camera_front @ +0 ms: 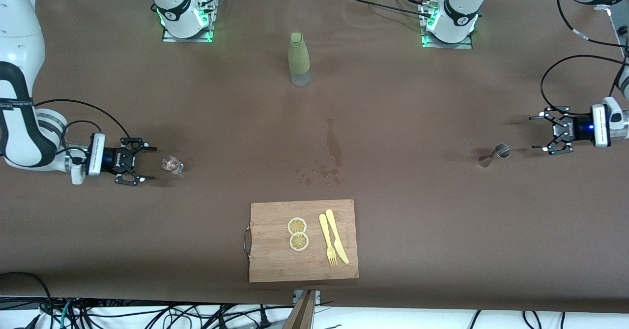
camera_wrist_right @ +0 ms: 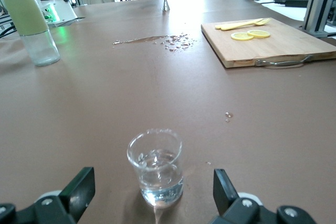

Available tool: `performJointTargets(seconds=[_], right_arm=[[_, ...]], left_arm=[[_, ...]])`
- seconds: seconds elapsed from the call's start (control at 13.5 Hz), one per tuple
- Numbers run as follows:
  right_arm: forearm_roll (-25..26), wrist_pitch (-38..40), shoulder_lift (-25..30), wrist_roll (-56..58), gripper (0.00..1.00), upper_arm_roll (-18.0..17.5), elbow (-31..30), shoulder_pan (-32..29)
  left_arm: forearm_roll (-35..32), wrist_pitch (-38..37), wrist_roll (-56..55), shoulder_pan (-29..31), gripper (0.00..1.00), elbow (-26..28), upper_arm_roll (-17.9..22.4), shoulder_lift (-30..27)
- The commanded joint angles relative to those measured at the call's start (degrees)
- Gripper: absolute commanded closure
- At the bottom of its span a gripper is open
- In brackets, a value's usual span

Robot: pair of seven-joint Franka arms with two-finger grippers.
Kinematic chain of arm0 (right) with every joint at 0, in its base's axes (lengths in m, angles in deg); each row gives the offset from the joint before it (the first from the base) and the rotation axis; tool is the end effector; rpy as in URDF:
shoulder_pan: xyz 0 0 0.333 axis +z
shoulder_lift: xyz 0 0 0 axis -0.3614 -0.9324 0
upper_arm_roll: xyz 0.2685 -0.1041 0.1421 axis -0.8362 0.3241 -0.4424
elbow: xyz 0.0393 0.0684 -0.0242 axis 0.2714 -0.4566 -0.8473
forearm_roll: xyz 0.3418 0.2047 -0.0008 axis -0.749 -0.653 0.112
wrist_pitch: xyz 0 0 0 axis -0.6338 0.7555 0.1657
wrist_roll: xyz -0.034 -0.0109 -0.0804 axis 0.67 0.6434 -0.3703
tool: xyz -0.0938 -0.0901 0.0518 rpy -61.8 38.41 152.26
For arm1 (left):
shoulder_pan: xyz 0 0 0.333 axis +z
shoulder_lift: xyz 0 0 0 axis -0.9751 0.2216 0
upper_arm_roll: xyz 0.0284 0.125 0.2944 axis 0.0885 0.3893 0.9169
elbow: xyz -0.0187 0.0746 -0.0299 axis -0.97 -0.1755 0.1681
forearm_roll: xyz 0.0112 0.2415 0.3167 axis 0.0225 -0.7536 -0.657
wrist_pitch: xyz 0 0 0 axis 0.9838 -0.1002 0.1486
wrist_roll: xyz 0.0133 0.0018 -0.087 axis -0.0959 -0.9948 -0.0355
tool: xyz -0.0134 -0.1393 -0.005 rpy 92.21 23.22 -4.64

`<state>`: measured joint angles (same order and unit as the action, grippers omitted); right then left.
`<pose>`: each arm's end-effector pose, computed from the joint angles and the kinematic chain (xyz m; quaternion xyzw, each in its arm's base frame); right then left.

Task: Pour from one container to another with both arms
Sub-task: 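Grasp the glass cup with the right gripper while the left gripper grasps the jigger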

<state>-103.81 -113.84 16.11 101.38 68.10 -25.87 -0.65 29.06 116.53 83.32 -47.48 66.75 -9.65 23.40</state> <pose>0.6079 -0.1026 0.1067 -0.6080 -0.5896 -0.3456 0.4041 0.4915 0.3004 0.1327 0.6508 -0.5037 0.3575 0.4414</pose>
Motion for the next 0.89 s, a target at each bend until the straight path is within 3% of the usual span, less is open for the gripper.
performJointTargets(seconds=[0.0, 0.37, 0.67, 0.74, 0.82], right_arm=[[-2.74, 1.27, -2.55, 3.86, 0.0, -0.56, 1.2, -0.93], [-5.29, 1.18, -5.45, 6.41, 0.0, -1.09, 1.2, 0.13], [-6.35, 1.18, -5.98, 7.03, 0.01, -1.09, 1.2, 1.44], [-6.7, 1.27, -6.16, 7.12, 0.04, -1.09, 1.2, 1.62], [-6.79, 1.27, -6.16, 7.21, 0.18, -1.09, 1.2, 1.71]], left_arm=[[6.69, -2.33, 11.63, 0.52, 0.0, -1.83, 0.39, 4.64], [12.43, -4.27, 17.1, -0.79, 0.0, -2.35, -0.23, 10.37], [13.92, -4.36, 17.02, -1.85, 0.0, -2.88, -2.15, 11.25], [14.62, -4.27, 17.02, -2.03, 0.0, -2.88, -2.42, 11.25], [15.24, -4.18, 16.93, -2.81, 0.0, -2.88, -2.51, 11.34]])
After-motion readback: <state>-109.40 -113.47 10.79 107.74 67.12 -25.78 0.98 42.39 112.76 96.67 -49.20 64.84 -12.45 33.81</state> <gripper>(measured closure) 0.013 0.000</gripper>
